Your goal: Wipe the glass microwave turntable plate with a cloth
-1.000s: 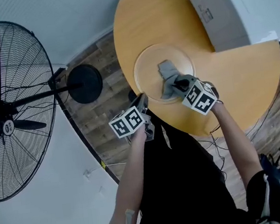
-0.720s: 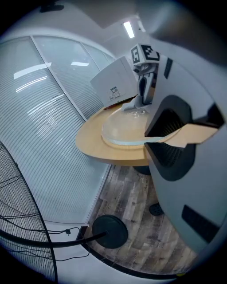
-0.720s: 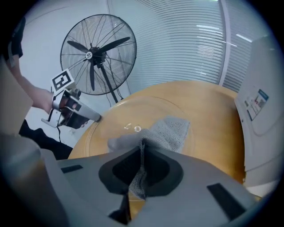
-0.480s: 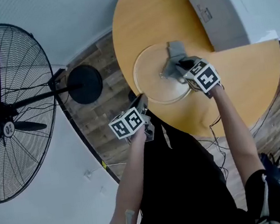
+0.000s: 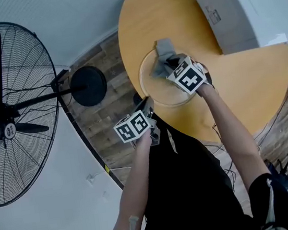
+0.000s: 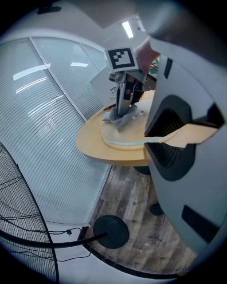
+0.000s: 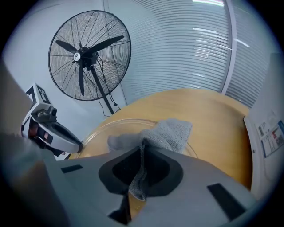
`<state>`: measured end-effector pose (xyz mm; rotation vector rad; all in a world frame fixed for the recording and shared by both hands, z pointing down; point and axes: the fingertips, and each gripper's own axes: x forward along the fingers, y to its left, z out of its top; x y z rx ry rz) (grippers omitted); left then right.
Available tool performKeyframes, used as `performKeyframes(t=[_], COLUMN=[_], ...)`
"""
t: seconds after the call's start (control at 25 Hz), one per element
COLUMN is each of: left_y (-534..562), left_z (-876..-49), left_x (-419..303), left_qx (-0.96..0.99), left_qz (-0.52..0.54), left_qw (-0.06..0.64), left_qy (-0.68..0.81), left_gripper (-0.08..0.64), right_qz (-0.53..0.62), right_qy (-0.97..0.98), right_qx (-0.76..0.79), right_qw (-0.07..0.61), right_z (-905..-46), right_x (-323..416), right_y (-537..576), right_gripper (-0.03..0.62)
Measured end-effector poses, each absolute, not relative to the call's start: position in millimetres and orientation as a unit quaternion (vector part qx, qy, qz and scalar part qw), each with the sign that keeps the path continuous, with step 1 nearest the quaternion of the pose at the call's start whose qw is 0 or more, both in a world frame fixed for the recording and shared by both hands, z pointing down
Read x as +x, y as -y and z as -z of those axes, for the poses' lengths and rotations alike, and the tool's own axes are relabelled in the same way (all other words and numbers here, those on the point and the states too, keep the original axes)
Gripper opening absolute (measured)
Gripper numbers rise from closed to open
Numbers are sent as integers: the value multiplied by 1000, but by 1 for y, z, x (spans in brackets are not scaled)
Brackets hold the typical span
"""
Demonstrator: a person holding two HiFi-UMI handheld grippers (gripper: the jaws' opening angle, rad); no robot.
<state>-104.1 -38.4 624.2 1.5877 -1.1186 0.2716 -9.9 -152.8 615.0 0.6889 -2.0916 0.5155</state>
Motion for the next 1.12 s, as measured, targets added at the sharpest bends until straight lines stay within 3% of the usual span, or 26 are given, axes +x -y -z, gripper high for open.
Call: performKeyframes(t=[0.4, 1.12], left_y=[38, 40], left_z=[-624, -624], left_x=[-103, -100], left_qx=[673, 687], left_qz=[-114, -112], left_qw=[559, 531], left_qy=[470, 483], left_gripper=[34, 37], right_qz=[-161, -215], right_qy=[856, 824], right_qx=[232, 278], right_qw=[433, 444], right_z=[-617, -624], right_x=[-43, 48], right_y=[115, 60], right_gripper=[28, 28])
